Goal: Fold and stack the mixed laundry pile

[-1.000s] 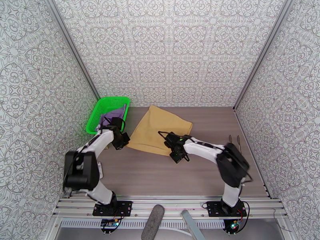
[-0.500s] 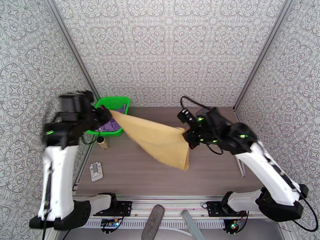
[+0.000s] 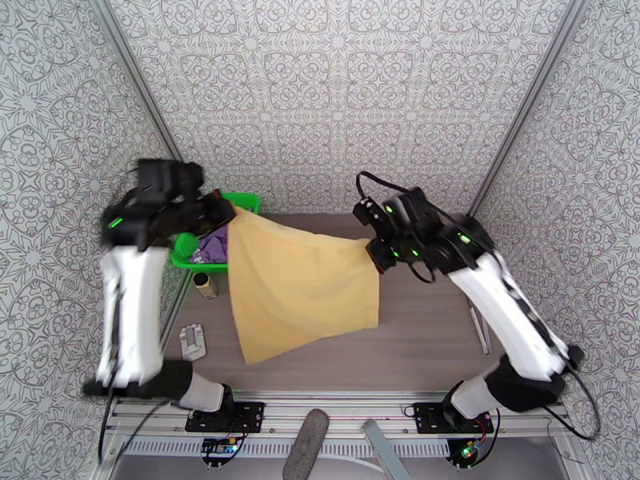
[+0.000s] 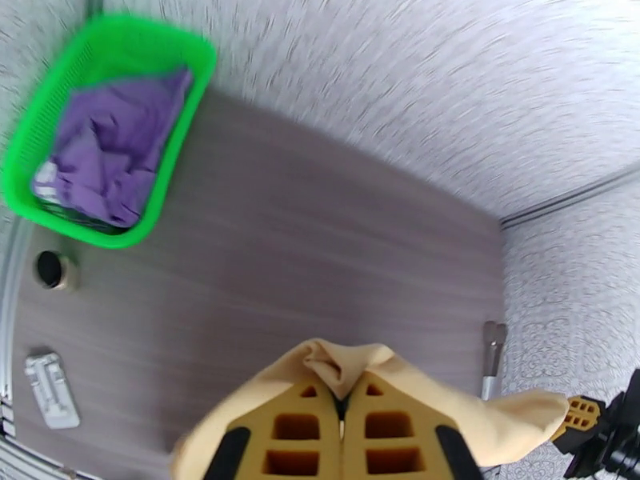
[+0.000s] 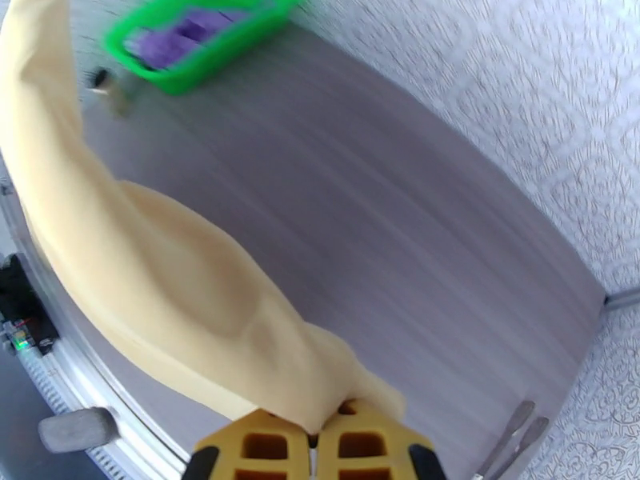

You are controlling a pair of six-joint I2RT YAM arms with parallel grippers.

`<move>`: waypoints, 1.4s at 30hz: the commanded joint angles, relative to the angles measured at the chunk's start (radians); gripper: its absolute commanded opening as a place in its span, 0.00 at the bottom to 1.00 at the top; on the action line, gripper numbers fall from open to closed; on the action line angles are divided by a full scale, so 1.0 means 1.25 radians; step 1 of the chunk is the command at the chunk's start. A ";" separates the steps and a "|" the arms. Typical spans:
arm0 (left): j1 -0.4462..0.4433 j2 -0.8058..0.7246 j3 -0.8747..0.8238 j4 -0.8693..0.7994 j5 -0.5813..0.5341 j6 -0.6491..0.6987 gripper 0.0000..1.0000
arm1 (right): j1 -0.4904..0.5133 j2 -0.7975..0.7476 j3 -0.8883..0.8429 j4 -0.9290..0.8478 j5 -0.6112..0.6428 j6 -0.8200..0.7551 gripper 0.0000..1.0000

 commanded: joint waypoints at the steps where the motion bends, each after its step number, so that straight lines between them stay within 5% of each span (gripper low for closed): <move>1: 0.007 0.087 0.090 0.093 0.056 -0.011 0.00 | -0.063 0.082 0.138 0.026 -0.010 -0.036 0.00; 9: 0.003 0.237 0.330 0.107 0.107 -0.050 0.00 | -0.115 0.232 0.473 -0.053 -0.006 -0.056 0.00; 13: -0.015 0.143 0.182 0.141 0.072 -0.019 0.00 | -0.116 0.150 0.253 0.015 -0.035 -0.065 0.00; 21: -0.028 -0.218 -0.656 0.456 0.055 -0.061 0.00 | -0.095 -0.048 -0.426 0.289 -0.210 -0.001 0.00; 26: -0.023 -0.354 -1.059 0.569 0.078 -0.109 0.00 | 0.035 -0.075 -0.701 0.390 -0.329 0.042 0.00; 30: -0.015 -0.472 -1.194 0.528 0.067 -0.125 0.00 | 0.147 -0.090 -0.811 0.417 -0.363 0.086 0.00; 35: 0.012 -0.634 -1.197 0.336 0.013 -0.111 0.00 | 0.247 -0.151 -0.905 0.415 -0.394 0.155 0.00; 42: 0.021 -0.648 -1.140 0.275 0.011 -0.128 0.00 | 0.261 -0.254 -0.938 0.398 -0.321 0.238 0.00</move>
